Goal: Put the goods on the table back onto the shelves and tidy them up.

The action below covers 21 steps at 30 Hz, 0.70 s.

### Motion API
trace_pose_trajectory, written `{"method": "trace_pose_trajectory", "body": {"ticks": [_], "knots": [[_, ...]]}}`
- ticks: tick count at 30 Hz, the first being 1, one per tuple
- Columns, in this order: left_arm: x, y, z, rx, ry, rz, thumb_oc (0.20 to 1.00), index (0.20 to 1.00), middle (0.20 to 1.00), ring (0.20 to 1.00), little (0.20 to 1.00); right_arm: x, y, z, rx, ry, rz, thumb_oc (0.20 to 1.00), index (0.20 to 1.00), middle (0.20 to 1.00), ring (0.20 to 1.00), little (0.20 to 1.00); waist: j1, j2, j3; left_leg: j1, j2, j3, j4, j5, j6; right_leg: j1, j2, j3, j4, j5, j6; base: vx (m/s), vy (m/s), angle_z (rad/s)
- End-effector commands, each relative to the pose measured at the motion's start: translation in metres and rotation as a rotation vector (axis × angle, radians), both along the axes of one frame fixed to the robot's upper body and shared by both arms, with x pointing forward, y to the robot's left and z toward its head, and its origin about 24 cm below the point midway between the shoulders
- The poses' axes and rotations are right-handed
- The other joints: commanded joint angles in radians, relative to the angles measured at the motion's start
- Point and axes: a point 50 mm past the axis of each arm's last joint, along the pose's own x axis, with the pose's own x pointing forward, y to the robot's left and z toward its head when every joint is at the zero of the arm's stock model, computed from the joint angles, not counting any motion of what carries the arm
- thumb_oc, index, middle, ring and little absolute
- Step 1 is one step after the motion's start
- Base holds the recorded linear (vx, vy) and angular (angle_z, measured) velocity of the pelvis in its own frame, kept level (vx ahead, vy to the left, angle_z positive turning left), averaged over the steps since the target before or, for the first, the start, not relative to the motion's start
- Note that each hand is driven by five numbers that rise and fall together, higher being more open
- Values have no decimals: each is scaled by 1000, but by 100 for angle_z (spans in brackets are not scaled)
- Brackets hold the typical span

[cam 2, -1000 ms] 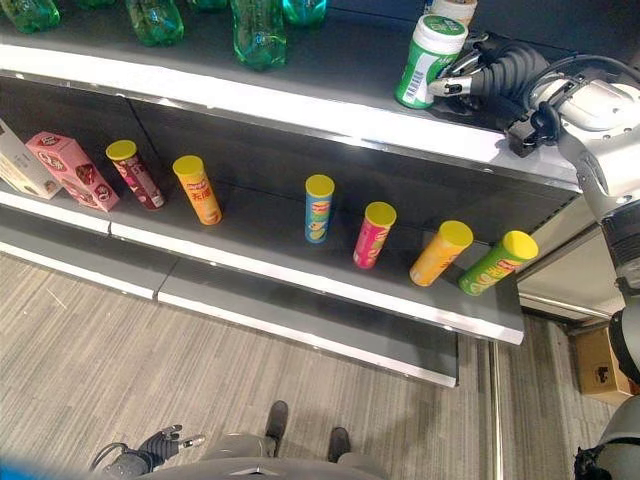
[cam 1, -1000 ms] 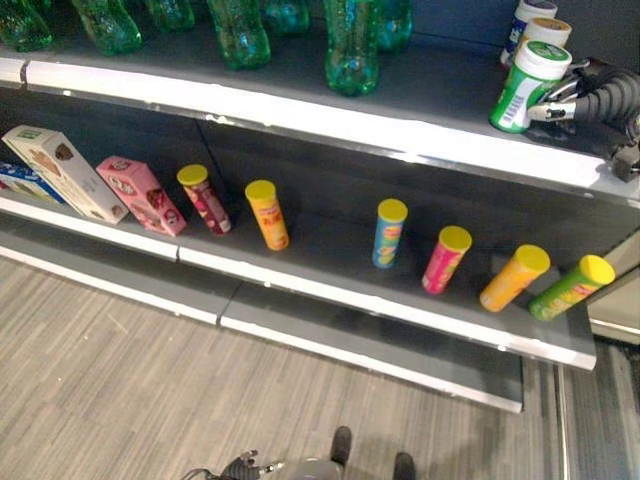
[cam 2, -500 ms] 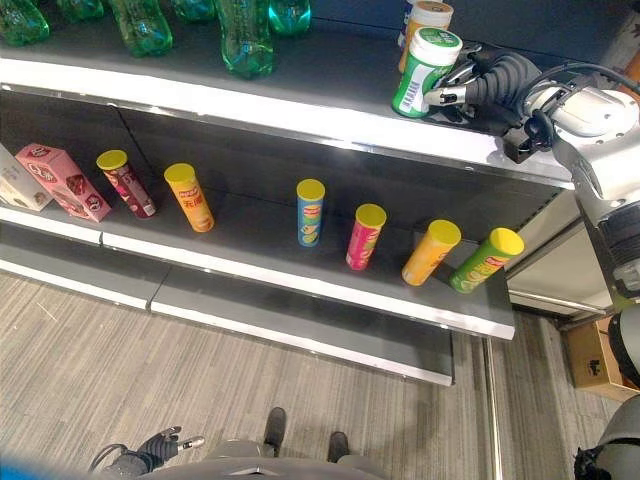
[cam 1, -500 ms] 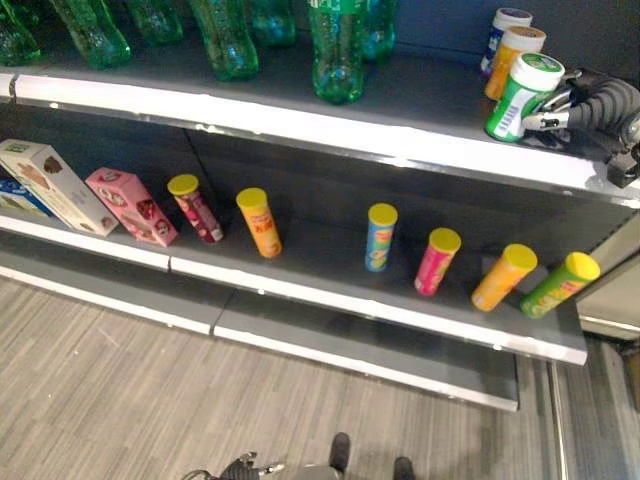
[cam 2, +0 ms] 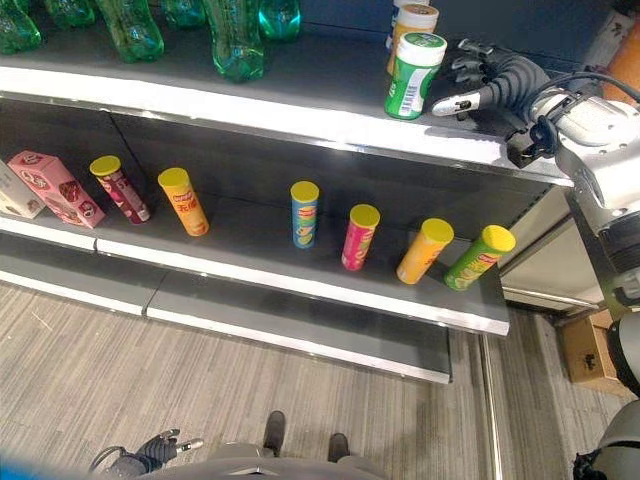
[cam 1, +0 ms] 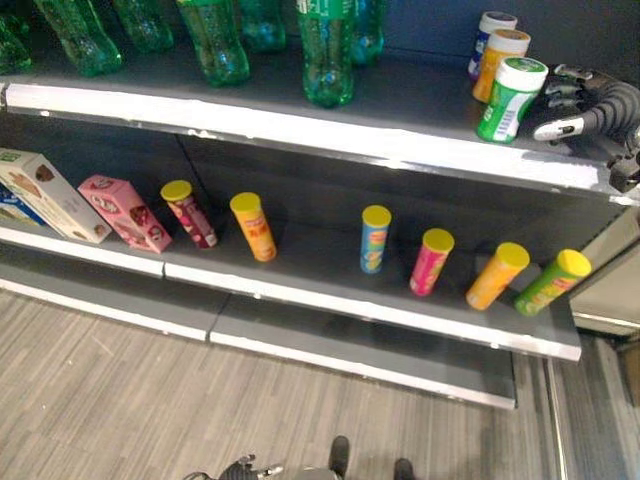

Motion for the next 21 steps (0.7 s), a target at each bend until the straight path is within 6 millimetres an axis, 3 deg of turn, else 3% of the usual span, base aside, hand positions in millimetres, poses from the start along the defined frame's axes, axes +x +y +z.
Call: {"method": "trace_pose_trajectory", "body": {"ticks": [1,4,5,7,8,9,12,15,16,21], "knots": [[14,20,8,57,-39,60,1000,1000,1000,1000,1000,-30,-7,63,124,-386,-37,1000,1000,1000,1000,1000,17,-45,7,56,80,77,12,-124,-65,3,-101,-12,12,6,102,49,28,0],[16,21,8,63,-50,100,1000,1000,1000,1000,1000,-55,-22,85,224,-599,-97,1000,1000,1000,1000,1000,2,-45,-1,63,80,81,12,-132,-63,6,-101,-8,12,3,104,44,34,0],[16,22,8,65,-57,136,1000,1000,1000,1000,1000,-74,-27,97,256,-723,-123,1000,1000,1000,1000,1000,-14,-43,-6,62,80,84,12,-128,-61,-1,-102,-3,13,10,104,28,51,-5],[11,22,6,78,-47,188,1000,1000,1000,1000,1000,-107,-29,103,290,-900,-113,1000,1000,1000,1000,1000,-49,-49,-18,73,81,98,12,-138,-55,-3,-101,16,15,10,106,71,67,-14],[10,23,6,83,-44,196,1000,1000,1000,1000,1000,-114,-27,101,286,-930,-105,1000,1000,1000,1000,1000,-55,-52,-21,78,81,101,12,-142,-54,-3,-101,23,15,11,107,96,83,-31],[9,25,6,96,-40,199,1000,1000,1000,1000,1000,-124,-25,92,279,-957,-86,1000,1000,1000,1000,1000,-68,-56,-25,87,82,112,12,-151,-49,-8,-101,42,18,14,109,57,74,-37],[11,24,6,97,-48,198,1000,1000,1000,1000,1000,-129,-15,75,265,-952,-42,1000,1000,1000,1000,1000,-93,-54,-25,96,79,129,12,-157,-41,-18,-101,75,26,23,113,25,101,-47],[20,20,8,88,-78,178,1000,1000,1000,1000,1000,-127,-3,39,245,-867,-9,1000,1000,1000,1000,1000,-130,-52,-17,109,70,164,12,-171,-21,-62,-90,157,61,34,121,9,169,-55],[24,16,8,77,-93,170,1000,1000,1000,1000,1000,-125,4,16,289,-804,26,1000,1000,1000,1000,1000,-155,-48,-8,119,66,184,12,-182,-9,-82,-82,203,75,41,127,17,180,-66],[37,11,10,72,-121,107,1000,1000,1000,1000,1000,-111,4,-37,342,-587,-2,1000,1000,1000,1000,1000,-217,-61,36,121,71,269,12,-187,10,-165,-38,294,114,117,159,-85,82,-76]]}}
